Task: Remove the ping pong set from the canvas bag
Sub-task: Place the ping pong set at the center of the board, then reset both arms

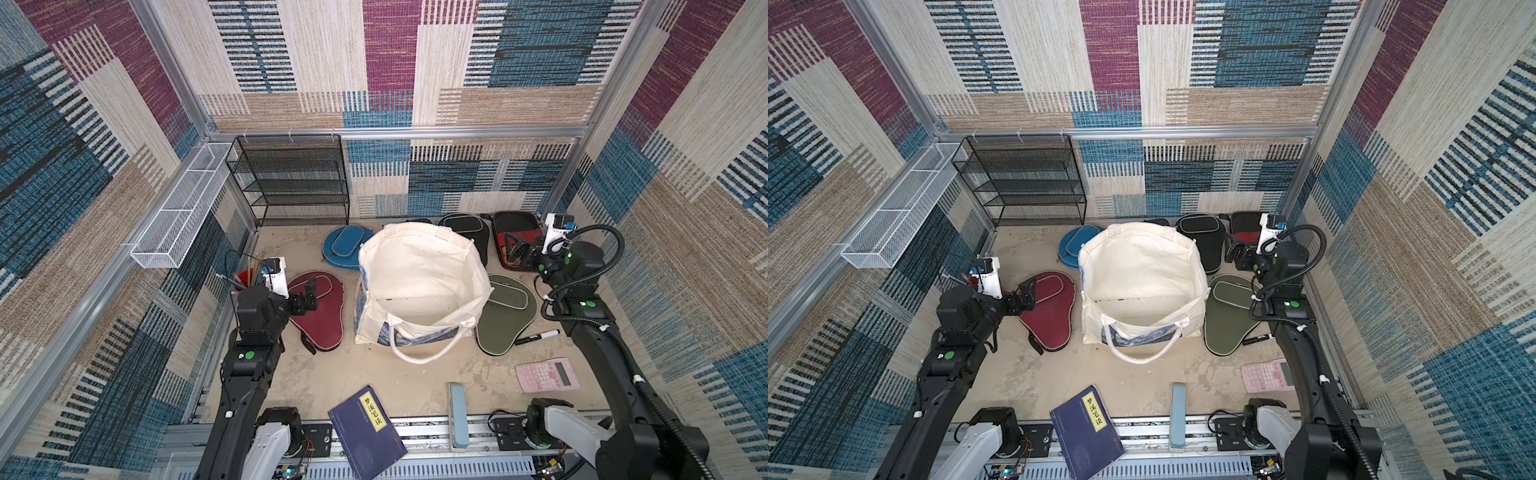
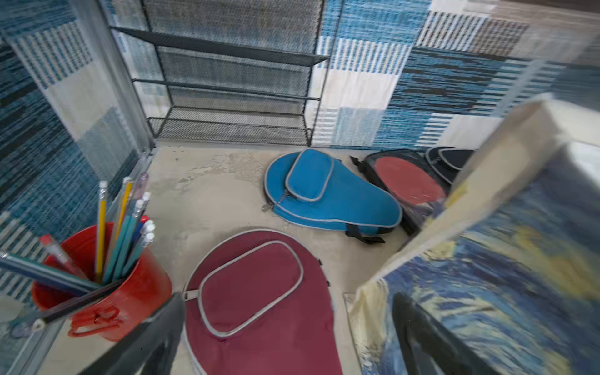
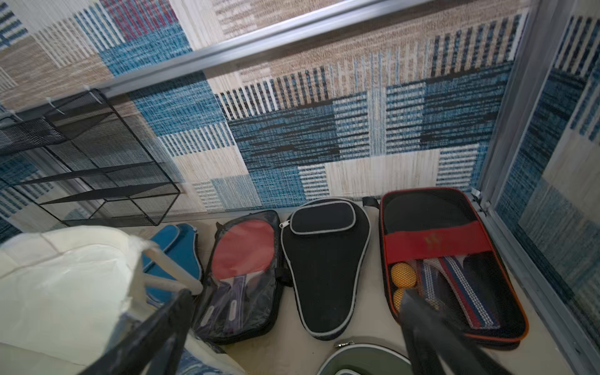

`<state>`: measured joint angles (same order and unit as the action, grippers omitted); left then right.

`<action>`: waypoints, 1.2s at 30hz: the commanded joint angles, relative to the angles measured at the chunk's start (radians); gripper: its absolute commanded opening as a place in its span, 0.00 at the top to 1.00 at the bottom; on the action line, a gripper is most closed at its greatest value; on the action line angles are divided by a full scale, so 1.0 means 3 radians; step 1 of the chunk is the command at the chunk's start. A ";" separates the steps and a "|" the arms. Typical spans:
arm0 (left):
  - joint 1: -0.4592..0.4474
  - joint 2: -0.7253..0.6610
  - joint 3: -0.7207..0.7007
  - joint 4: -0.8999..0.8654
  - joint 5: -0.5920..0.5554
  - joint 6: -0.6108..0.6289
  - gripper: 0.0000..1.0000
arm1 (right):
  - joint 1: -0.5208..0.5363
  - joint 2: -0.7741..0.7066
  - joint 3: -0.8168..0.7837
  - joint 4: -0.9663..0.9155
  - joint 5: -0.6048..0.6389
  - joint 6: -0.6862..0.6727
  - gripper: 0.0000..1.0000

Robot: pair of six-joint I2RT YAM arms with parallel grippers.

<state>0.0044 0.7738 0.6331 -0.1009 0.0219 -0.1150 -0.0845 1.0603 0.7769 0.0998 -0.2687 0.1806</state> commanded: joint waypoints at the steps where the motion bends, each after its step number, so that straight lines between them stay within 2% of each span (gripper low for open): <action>1: 0.0002 0.0143 -0.0099 0.0307 -0.0618 -0.0351 0.01 | -0.0005 -0.0054 -0.0377 0.0670 0.0439 0.0116 0.01; 6: -0.0004 0.0417 -0.0422 0.0659 -0.0937 -0.0433 0.02 | -0.0004 -0.0067 -0.1212 0.1724 0.0813 0.0033 0.01; 11: -0.0004 0.0682 -0.0749 0.1147 -0.1355 -0.0366 0.01 | -0.0002 0.0267 -0.1547 0.2331 0.0713 0.0006 0.01; 14: -0.0004 0.1045 -0.0817 0.1488 -0.1509 -0.0222 0.01 | 0.0014 0.0487 -0.1823 0.3029 0.0621 -0.0021 0.01; 15: -0.0004 0.1179 -0.0845 0.1627 -0.1481 -0.0180 0.00 | 0.0021 0.0581 -0.1849 0.3150 0.0572 0.0011 0.01; 17: -0.0004 0.1458 -0.0932 0.2030 -0.1344 -0.0070 0.01 | 0.0060 0.0679 -0.1697 0.2973 0.0544 -0.0017 0.01; 19: -0.0004 0.1602 -0.0770 0.1948 -0.1181 -0.0026 0.00 | 0.0089 0.0799 -0.1592 0.2906 0.0505 -0.0009 0.01; 22: -0.0007 0.1924 -0.0833 0.2696 -0.1086 0.0101 0.01 | 0.0132 0.0819 -0.1529 0.2836 0.0569 -0.0047 0.01; 24: -0.0007 0.2191 -0.0778 0.2852 -0.1106 0.0065 0.00 | 0.0175 0.0743 -0.1622 0.2914 0.0603 -0.0099 0.01; 25: -0.0009 0.2338 -0.0765 0.3094 -0.1016 0.0178 0.00 | 0.0217 0.0687 -0.1667 0.2896 0.0644 -0.0178 0.01; 27: -0.0015 0.2292 -0.0588 0.2599 -0.0908 0.0160 0.00 | 0.0359 0.0562 -0.1782 0.2861 0.0907 -0.0511 0.01; 30: -0.0015 0.2402 -0.0598 0.2794 -0.0803 0.0230 0.00 | 0.0399 0.0555 -0.2158 0.3511 0.1170 -0.0670 0.01; 32: -0.0015 0.2464 -0.0662 0.2861 -0.0731 0.0236 0.00 | 0.0399 0.0840 -0.2293 0.4129 0.1194 -0.0718 0.01; 33: -0.0005 0.2558 -0.0777 0.3245 -0.0748 0.0259 0.00 | 0.0400 0.1041 -0.2270 0.4328 0.1219 -0.0748 0.01; 34: -0.0002 0.2553 -0.0801 0.3321 -0.0768 0.0245 0.00 | 0.0403 0.1249 -0.2143 0.4233 0.1254 -0.0738 0.01; 36: 0.0001 0.2475 -0.0711 0.2964 -0.0760 0.0204 0.00 | 0.0408 0.1606 -0.2039 0.4383 0.1180 -0.0773 0.01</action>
<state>0.0021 1.5276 0.4080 0.7486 -0.2283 -0.0719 0.0345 1.4548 0.1371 1.2251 0.0566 -0.0120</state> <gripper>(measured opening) 0.998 0.993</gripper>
